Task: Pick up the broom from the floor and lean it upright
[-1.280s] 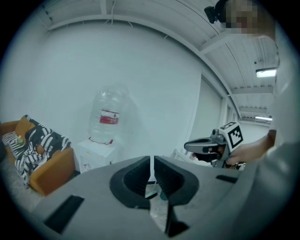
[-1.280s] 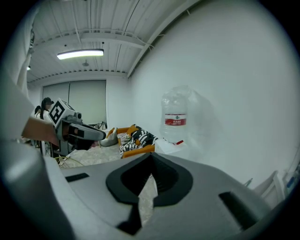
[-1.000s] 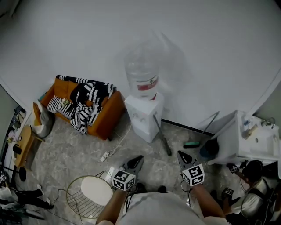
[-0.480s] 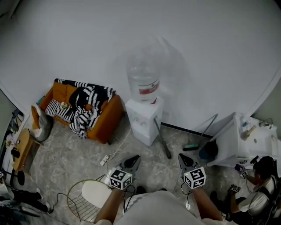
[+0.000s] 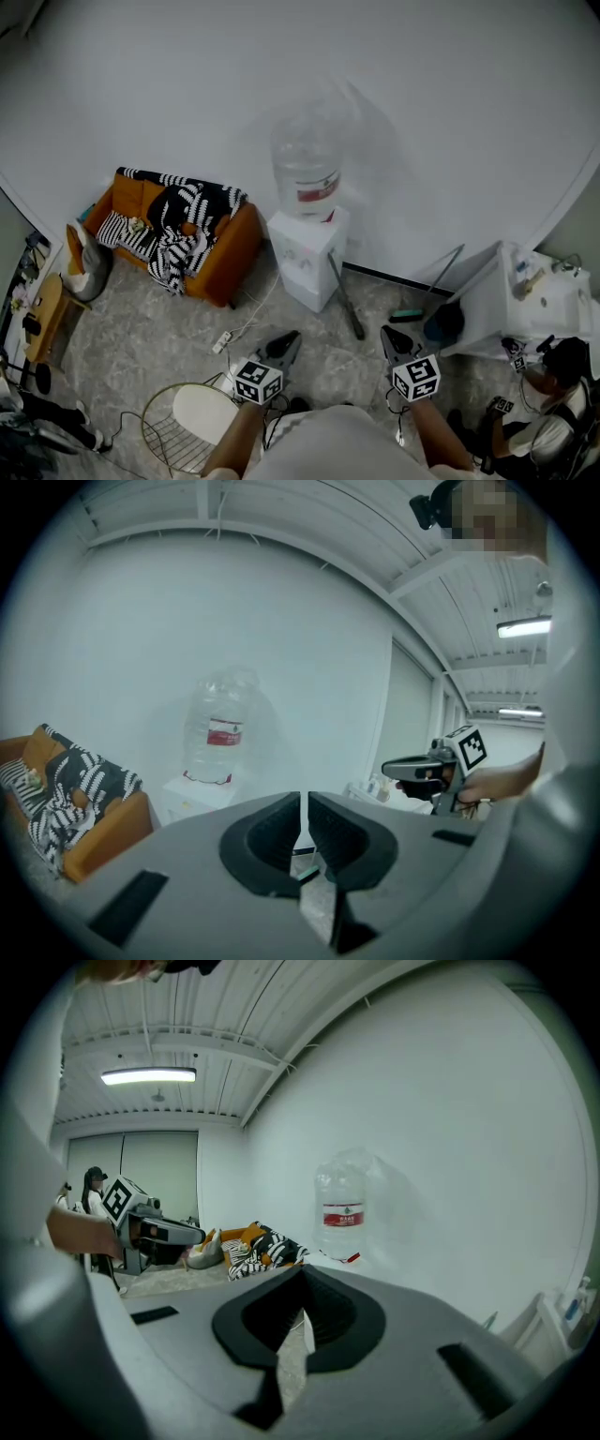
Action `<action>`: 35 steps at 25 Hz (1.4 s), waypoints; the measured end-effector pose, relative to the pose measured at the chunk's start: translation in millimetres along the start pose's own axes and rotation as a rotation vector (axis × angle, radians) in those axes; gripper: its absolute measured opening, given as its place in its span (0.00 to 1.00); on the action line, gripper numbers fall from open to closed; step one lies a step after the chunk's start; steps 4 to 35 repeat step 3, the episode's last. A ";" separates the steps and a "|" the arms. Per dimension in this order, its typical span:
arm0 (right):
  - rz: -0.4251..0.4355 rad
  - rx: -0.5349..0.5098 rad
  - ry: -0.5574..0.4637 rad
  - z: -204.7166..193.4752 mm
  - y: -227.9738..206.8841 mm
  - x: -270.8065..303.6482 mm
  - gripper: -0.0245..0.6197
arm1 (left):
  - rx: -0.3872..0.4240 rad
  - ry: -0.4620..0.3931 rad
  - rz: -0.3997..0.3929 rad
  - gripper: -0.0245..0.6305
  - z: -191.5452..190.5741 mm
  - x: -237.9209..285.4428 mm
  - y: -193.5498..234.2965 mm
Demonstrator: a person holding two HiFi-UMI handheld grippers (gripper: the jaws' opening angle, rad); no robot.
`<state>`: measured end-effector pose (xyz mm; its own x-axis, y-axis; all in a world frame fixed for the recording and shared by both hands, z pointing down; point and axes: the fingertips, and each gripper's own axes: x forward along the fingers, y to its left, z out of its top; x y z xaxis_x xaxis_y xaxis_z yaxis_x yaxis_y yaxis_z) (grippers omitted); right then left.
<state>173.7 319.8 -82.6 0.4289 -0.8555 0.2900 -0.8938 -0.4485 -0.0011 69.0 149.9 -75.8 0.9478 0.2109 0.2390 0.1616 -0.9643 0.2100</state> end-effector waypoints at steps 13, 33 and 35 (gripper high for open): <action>0.003 0.005 0.000 -0.7 1.8 -1.9 0.04 | 0.000 0.003 -0.003 0.07 -1.8 0.4 -3.9; 0.003 0.005 0.000 -0.7 1.8 -1.9 0.04 | 0.000 0.003 -0.003 0.07 -1.8 0.4 -3.9; 0.003 0.005 0.000 -0.7 1.8 -1.9 0.04 | 0.000 0.003 -0.003 0.07 -1.8 0.4 -3.9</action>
